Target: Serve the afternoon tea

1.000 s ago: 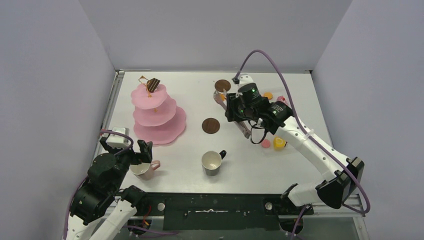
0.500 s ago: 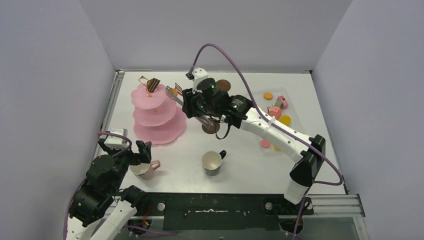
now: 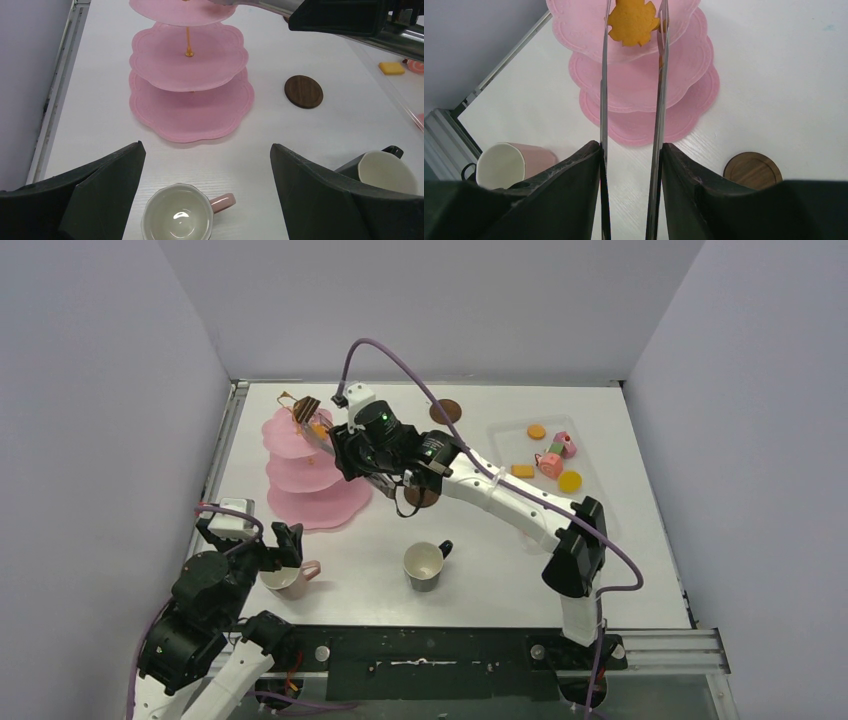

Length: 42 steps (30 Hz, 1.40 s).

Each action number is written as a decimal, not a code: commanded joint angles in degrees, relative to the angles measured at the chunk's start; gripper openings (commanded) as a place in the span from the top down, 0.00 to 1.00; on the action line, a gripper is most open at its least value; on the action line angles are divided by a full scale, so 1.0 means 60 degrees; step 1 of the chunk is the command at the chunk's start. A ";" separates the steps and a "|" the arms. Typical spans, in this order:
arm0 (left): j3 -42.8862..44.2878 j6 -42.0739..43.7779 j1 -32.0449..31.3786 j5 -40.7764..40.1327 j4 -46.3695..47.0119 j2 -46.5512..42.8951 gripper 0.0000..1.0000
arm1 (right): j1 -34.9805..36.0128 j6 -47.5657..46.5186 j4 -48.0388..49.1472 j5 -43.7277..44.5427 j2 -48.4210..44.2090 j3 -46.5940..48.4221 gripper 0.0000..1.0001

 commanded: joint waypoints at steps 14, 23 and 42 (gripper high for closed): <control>0.0020 0.0084 0.0072 0.0087 0.0420 -0.0035 0.04 | 0.0068 -0.0475 -0.0334 0.0700 0.0287 0.1392 0.47; 0.0010 0.0087 0.0072 0.0088 0.0414 -0.0034 0.04 | 0.0014 -0.0552 -0.0659 0.0850 -0.0659 0.0653 0.48; 0.0007 0.0124 0.0072 0.0400 0.0513 0.0156 0.04 | -0.1088 0.0693 -0.2351 0.2673 -0.4958 -0.3922 0.49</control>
